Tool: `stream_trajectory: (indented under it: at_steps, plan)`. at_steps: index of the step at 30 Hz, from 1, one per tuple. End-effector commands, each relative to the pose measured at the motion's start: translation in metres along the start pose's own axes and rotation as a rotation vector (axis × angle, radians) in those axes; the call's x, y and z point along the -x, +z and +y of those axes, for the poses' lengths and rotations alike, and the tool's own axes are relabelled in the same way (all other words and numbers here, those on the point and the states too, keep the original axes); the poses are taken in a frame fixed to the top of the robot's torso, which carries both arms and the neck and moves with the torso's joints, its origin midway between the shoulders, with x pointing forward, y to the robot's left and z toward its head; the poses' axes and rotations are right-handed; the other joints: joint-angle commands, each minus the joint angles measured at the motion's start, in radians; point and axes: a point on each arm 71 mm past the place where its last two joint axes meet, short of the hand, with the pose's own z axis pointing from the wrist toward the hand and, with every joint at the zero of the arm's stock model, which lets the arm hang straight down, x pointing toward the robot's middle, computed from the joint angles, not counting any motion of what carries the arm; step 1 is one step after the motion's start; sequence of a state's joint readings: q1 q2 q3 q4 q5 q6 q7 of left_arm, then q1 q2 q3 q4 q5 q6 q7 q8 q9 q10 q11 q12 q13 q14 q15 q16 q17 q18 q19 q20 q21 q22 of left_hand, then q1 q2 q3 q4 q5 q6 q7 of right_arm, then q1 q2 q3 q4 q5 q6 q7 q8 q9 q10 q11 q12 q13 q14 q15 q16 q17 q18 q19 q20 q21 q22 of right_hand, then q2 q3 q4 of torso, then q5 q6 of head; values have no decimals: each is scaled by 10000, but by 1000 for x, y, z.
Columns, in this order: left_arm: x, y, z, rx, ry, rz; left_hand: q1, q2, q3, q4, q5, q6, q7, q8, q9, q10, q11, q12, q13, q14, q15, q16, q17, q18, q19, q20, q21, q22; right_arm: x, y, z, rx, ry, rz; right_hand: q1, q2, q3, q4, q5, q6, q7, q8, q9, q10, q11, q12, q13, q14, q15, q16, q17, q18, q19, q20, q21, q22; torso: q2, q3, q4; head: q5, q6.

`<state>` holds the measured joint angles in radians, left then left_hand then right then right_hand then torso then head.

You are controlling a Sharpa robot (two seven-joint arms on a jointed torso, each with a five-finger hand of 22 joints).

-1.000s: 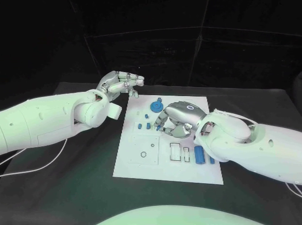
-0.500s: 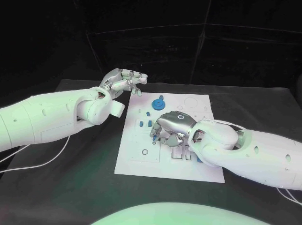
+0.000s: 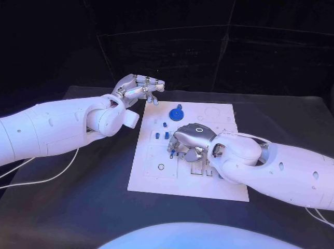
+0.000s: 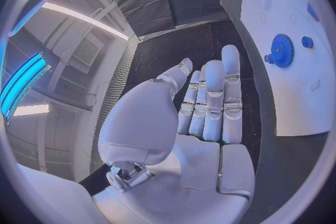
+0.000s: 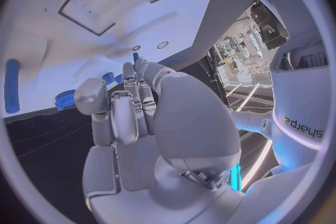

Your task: Assemble the parts on the task board

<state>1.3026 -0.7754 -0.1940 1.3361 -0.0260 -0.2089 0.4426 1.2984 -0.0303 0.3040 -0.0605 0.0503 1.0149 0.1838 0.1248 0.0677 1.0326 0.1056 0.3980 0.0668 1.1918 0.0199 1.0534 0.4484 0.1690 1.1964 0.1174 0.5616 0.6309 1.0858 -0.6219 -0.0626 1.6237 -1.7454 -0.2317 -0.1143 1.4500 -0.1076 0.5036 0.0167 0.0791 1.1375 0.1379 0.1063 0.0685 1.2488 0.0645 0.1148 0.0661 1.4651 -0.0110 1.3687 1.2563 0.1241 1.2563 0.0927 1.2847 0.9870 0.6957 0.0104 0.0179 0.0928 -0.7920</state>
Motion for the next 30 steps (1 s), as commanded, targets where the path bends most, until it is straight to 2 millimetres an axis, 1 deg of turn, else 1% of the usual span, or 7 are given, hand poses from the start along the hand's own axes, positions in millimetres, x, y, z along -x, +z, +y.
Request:
stream_trajectory:
  at_steps: [1, 9, 15, 19, 21, 24, 30]
  plan:
    - [-1, 0, -1, -33, -89, 108, -15, 43, 3, 73, -7, -84, -5, -9, -10, -39, 13, -31, 0, -55, 24, 25, -18, 121, 26, 27, -53, -14, -1, 1, 0, -62, -222, 214, -83, 2, 63, -22, 9, 38, 28, -59, 8, 25, 33, -57, 0, 511, -15, 39, -6, -101, -57, 13, -9, -9, 5, 2, -6, 32, -30]
    - [-1, 0, -1, -25, -86, 103, -15, 43, 3, 73, -7, -84, -5, -9, -10, -39, 13, -31, 0, -55, 24, 25, -18, 121, 26, 27, -53, -14, -3, 3, 1, -34, -213, 331, -85, 2, 63, -23, 12, 39, 28, -59, 8, 26, 33, -57, 0, 511, -14, 39, -7, -101, -58, 13, -9, -11, 3, 2, -7, 69, -63]
    - [0, 0, -1, -21, -78, 85, -27, 44, -3, 84, -7, -92, -3, -8, -10, -46, 16, -29, 1, -53, 27, 30, -21, 121, 30, 30, -57, -18, -5, 4, 3, 13, -193, 343, -89, 1, 64, -26, 18, 40, 29, -61, 8, 27, 34, -58, 1, 508, -14, 29, -24, -100, -60, 14, -10, -12, -2, 15, 7, 89, -92]
    - [0, 1, -1, -28, -67, 65, -27, 44, -3, 84, -7, -92, -3, -8, -10, -46, 16, -29, 1, -53, 27, 30, -21, 121, 30, 30, -57, -18, -6, 5, 4, 56, -172, 369, -93, 2, 67, -31, 26, 42, 29, -62, 9, 28, 34, -60, 1, 509, -13, 37, -13, -101, -60, 14, -7, -8, -10, 5, -4, 118, -100]
    - [0, 1, -1, -32, -66, 65, -27, 44, -3, 84, -7, -92, -3, -8, -10, -46, 16, -29, 1, -53, 27, 30, -21, 121, 30, 30, -57, -18, -7, 5, 4, 62, -162, 388, -93, 2, 67, -31, 26, 42, 29, -62, 9, 28, 34, -60, 1, 509, -13, 37, -13, -101, -60, 14, -7, -8, -7, 7, -6, 133, -83]
    - [0, 1, -1, -34, -69, 76, -29, 46, -3, 86, -6, -93, -3, -7, -9, -47, 16, -28, 1, -53, 27, 31, -21, 121, 31, 30, -58, -20, -8, 5, 5, 22, -153, 450, -93, 3, 70, -36, 33, 42, 28, -64, 9, 26, 35, -62, 1, 509, -13, 39, -11, -102, -59, 15, -5, -4, -9, 15, -10, 132, -81]
    - [0, 1, -1, -32, -74, 88, -38, 57, -4, 99, -6, -97, -2, -2, -8, -51, 17, -24, 3, -54, 30, 34, -25, 121, 34, 33, -63, -25, -12, 6, 4, -163, -228, 707, -103, -7, 75, -57, 47, 31, 33, -78, 7, 15, 40, -75, 0, 507, -10, 35, -22, -95, -79, 17, -18, -34, 2, 3, -5, 124, -87]
